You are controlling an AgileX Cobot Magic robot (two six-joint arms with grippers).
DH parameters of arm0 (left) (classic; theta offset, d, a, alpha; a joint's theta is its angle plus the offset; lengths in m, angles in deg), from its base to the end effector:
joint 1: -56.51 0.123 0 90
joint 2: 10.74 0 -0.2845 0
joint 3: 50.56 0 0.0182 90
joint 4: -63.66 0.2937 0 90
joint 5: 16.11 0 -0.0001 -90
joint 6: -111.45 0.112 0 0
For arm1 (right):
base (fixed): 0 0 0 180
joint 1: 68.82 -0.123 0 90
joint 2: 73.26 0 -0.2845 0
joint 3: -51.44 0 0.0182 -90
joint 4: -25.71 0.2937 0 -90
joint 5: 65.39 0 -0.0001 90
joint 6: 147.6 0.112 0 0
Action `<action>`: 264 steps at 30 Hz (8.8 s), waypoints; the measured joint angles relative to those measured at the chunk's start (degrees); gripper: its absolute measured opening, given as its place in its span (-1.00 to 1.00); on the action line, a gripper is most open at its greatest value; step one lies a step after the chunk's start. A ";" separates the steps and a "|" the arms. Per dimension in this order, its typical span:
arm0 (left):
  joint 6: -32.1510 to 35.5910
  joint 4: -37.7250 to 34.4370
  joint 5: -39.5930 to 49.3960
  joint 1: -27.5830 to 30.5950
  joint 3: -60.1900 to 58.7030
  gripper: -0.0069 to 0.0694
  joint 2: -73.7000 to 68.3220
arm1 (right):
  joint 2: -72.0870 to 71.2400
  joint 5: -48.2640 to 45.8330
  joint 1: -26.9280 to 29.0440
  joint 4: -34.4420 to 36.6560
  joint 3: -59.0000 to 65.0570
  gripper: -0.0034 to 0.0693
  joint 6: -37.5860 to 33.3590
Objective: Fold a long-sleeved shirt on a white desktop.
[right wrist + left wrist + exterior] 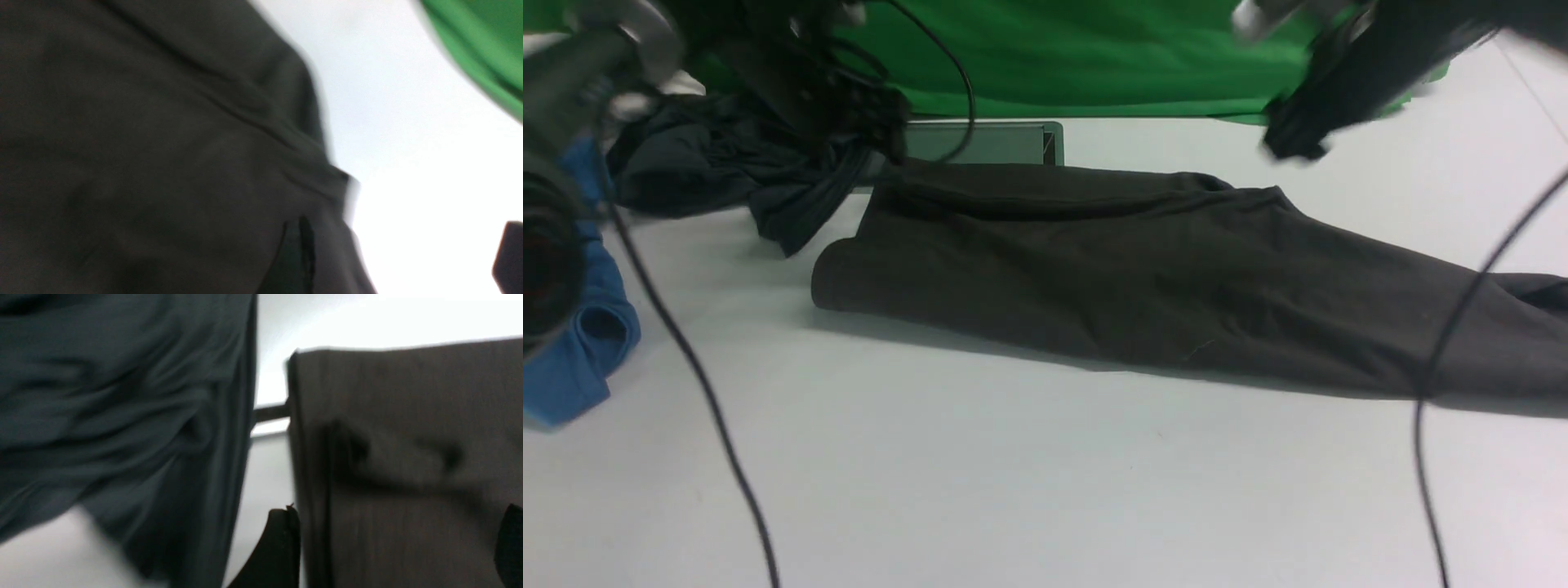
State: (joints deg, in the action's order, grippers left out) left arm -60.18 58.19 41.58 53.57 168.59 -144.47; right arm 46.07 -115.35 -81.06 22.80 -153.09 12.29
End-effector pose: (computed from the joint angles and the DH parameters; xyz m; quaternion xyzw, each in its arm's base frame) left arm 0.5418 -0.0369 0.2245 0.0805 0.9665 -0.0339 0.2412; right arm 0.4877 0.1013 0.2732 -0.2747 0.9124 -0.0442 0.3003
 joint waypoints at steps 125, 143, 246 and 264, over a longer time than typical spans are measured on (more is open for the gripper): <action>-2.07 -27.33 11.61 -11.76 53.56 0.93 -9.87 | -39.24 -3.98 -5.53 3.30 29.63 0.69 10.66; 2.18 4.31 12.23 -21.17 8.87 -0.53 4.95 | -20.31 7.03 -5.76 3.88 29.63 0.69 6.11; 6.88 -4.89 -9.11 -5.62 -50.59 -0.71 42.06 | -2.37 2.03 15.48 9.14 19.18 0.35 -1.65; 6.99 -4.89 -9.29 -5.62 -50.59 -0.71 42.06 | 3.53 1.53 15.66 13.11 16.70 -0.85 -4.24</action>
State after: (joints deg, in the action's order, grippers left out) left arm -53.19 53.30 32.29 47.94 118.00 -102.41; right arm 49.61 -113.82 -65.40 35.92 -136.39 8.05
